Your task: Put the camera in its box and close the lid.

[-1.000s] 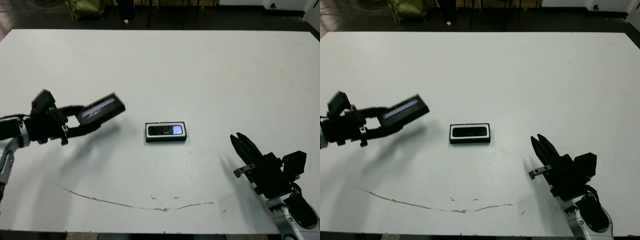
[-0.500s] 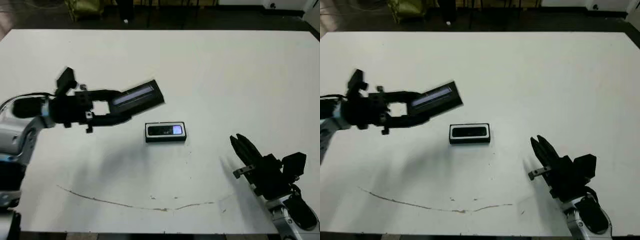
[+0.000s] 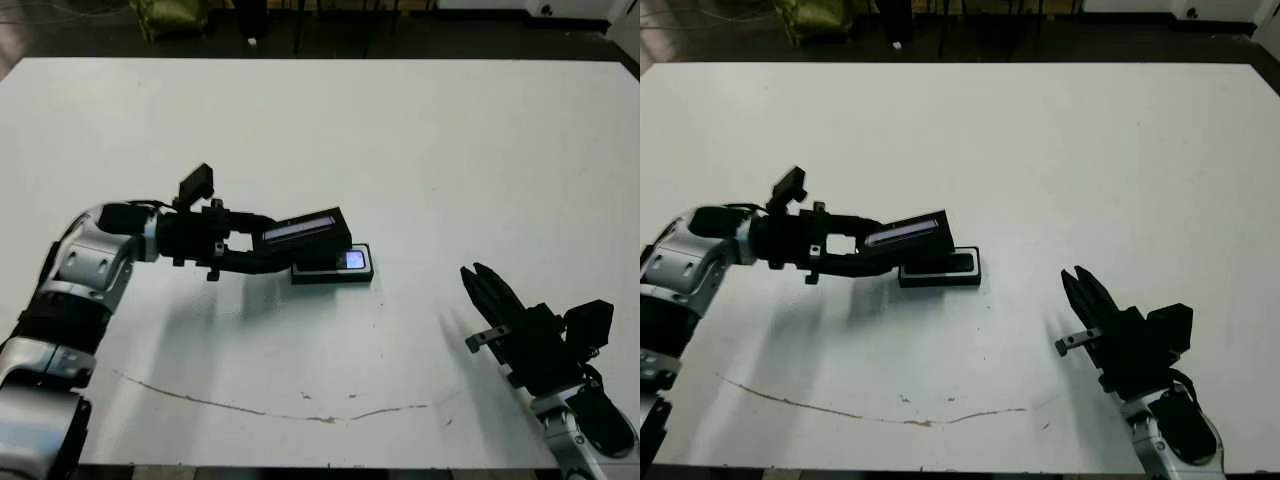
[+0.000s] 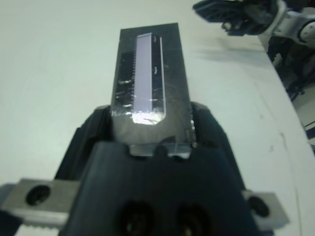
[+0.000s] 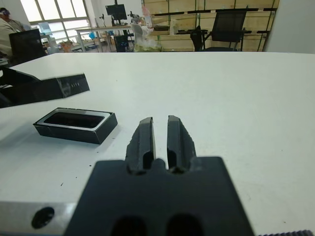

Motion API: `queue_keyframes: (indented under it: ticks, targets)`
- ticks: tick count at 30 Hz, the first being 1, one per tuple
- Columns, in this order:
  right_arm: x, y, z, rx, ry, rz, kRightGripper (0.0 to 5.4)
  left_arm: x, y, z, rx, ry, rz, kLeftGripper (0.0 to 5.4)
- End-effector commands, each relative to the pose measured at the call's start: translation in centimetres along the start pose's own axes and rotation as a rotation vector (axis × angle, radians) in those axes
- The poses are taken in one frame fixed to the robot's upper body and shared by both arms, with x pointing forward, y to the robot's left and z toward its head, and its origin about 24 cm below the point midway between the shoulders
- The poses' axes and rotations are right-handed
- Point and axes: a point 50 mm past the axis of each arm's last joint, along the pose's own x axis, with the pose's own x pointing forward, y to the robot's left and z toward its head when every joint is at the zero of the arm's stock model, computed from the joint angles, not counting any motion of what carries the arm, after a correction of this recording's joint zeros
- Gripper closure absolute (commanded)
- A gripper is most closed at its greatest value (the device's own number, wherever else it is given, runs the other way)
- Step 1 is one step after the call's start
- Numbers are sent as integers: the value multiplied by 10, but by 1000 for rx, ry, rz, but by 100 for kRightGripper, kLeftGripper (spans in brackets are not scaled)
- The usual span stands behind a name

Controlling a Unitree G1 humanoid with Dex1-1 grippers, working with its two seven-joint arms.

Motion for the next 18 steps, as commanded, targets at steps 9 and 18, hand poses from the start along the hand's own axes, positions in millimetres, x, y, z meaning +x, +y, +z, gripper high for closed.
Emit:
queue_keyframes:
  ticks: [9, 18]
  targets:
    - [-2, -2, -4, 3, 42, -7, 540, 6, 6, -12, -14, 71, 8, 304]
    - [-2, -2, -5, 0, 39, 4, 540, 10, 7, -19, -5, 87, 16, 304]
